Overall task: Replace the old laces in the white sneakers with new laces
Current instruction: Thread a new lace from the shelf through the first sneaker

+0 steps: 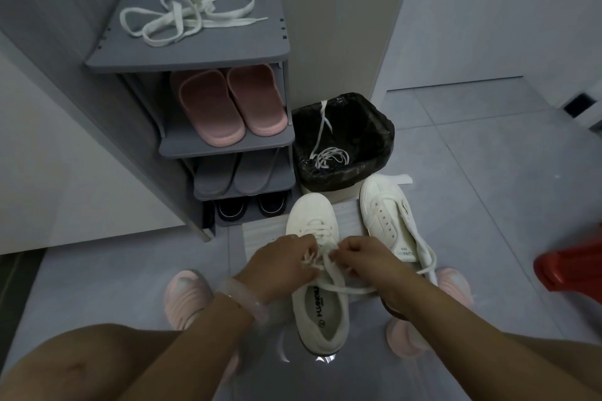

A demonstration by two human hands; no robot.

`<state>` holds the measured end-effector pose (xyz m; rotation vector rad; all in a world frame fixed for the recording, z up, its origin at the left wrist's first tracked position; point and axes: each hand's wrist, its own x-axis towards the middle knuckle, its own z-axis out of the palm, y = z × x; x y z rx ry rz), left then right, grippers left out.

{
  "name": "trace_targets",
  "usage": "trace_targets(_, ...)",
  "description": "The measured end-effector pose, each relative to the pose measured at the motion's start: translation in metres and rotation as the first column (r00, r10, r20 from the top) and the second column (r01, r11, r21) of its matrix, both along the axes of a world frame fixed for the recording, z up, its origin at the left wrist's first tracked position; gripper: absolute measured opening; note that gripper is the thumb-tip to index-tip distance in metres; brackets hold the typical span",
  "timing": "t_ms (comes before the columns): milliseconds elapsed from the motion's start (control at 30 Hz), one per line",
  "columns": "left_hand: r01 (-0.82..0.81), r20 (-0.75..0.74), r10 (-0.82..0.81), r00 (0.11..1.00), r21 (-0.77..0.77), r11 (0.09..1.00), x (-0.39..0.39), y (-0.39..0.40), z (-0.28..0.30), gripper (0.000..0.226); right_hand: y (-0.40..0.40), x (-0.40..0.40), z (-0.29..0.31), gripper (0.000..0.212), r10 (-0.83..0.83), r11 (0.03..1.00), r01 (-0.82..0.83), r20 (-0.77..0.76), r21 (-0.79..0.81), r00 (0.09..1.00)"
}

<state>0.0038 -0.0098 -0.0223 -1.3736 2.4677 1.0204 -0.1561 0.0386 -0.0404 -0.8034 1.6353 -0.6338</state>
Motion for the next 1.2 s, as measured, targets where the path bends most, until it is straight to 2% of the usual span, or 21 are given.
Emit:
trace_targets(100, 0.069, 0.052, -0.065, 0.997, -0.077, 0.995, -0.004, 0.006, -0.006, 0.028, -0.001, -0.001, 0.004, 0.016, -0.135, 0.989, 0.117, 0.244, 0.086, 0.96)
trace_targets(167, 0.062, 0.048, -0.058, 0.997, -0.084, 0.995, -0.005, 0.007, -0.009, 0.025, -0.002, -0.001, 0.004, 0.018, -0.161, 0.982, 0.125, 0.29, 0.139, 0.944)
trace_targets(200, 0.051, 0.036, -0.048, 0.998, -0.086, 0.995, -0.004, 0.006, -0.01, 0.024, -0.003, -0.001, 0.004, 0.02, -0.14, 0.985, 0.107, 0.262, 0.137, 0.955)
trace_targets(267, 0.045, 0.019, -0.043, 0.999, -0.099, 0.994, -0.004, 0.005, -0.012, 0.025, -0.004, -0.002, 0.003, 0.019, -0.028, 0.998, 0.023, 0.094, 0.062, 0.995)
trace_targets(333, 0.068, 0.004, -0.067, 0.998, -0.117, 0.991, -0.003, 0.003, -0.013, 0.025, -0.005, -0.003, 0.002, 0.015, 0.107, 0.99, -0.125, -0.222, -0.069, 0.969)
trace_targets(400, 0.075, -0.034, -0.079, 0.996, -0.096, 0.993, -0.004, 0.003, -0.013, 0.024, -0.003, -0.001, -0.001, 0.013, 0.186, 0.943, -0.303, -0.538, -0.137, 0.823)
trace_targets(433, 0.059, -0.069, -0.063, 0.996, -0.063, 0.996, -0.004, 0.002, -0.012, 0.023, -0.001, 0.001, -0.002, 0.013, 0.212, 0.918, -0.375, -0.639, -0.128, 0.74)
trace_targets(500, 0.019, -0.131, -0.017, 0.991, 0.01, 1.0, 0.0, -0.003, -0.01, 0.021, 0.003, 0.005, -0.003, 0.014, 0.264, 0.879, -0.471, -0.746, -0.074, 0.611)
trace_targets(567, 0.013, -0.144, -0.001, 0.99, 0.081, 0.997, 0.005, -0.009, -0.009, 0.021, 0.004, 0.005, -0.003, 0.015, 0.296, 0.858, -0.512, -0.768, -0.048, 0.568)
trace_targets(667, 0.027, -0.131, -0.007, 0.991, 0.151, 0.988, 0.009, -0.013, -0.007, 0.02, 0.003, 0.002, -0.003, 0.027, 0.324, 0.831, -0.539, -0.666, -0.139, 0.672)
trace_targets(767, -0.002, -0.116, 0.026, 0.993, 0.197, 0.98, 0.006, -0.011, -0.006, 0.017, 0.005, 0.003, -0.004, 0.041, 0.365, 0.806, -0.564, -0.603, -0.176, 0.71)
trace_targets(833, -0.016, -0.112, 0.04, 0.993, 0.208, 0.978, 0.006, -0.011, -0.006, 0.017, 0.004, 0.004, -0.007, 0.034, 0.35, 0.802, -0.559, -0.592, -0.212, 0.726)
trace_targets(900, -0.014, -0.113, 0.038, 0.993, 0.207, 0.978, 0.007, -0.012, -0.007, 0.017, 0.0, 0.003, -0.007, 0.019, 0.32, 0.83, -0.504, -0.537, -0.239, 0.781)
trace_targets(1033, -0.013, -0.117, 0.037, 0.992, 0.202, 0.979, 0.009, -0.013, -0.009, 0.019, -0.008, -0.009, 0.005, 0.005, 0.38, 0.903, -0.416, -0.257, -0.105, 0.889)
trace_targets(1133, 0.007, -0.178, 0.024, 0.984, 0.17, 0.985, 0.008, -0.012, -0.011, 0.017, -0.009, -0.019, 0.012, 0.004, 0.467, 0.884, -0.466, -0.117, 0.034, 0.876)
trace_targets(1200, 0.024, -0.233, 0.012, 0.972, 0.151, 0.988, 0.007, -0.012, -0.012, 0.015, -0.009, -0.025, 0.015, 0.004, 0.486, 0.873, -0.483, -0.03, 0.071, 0.874)
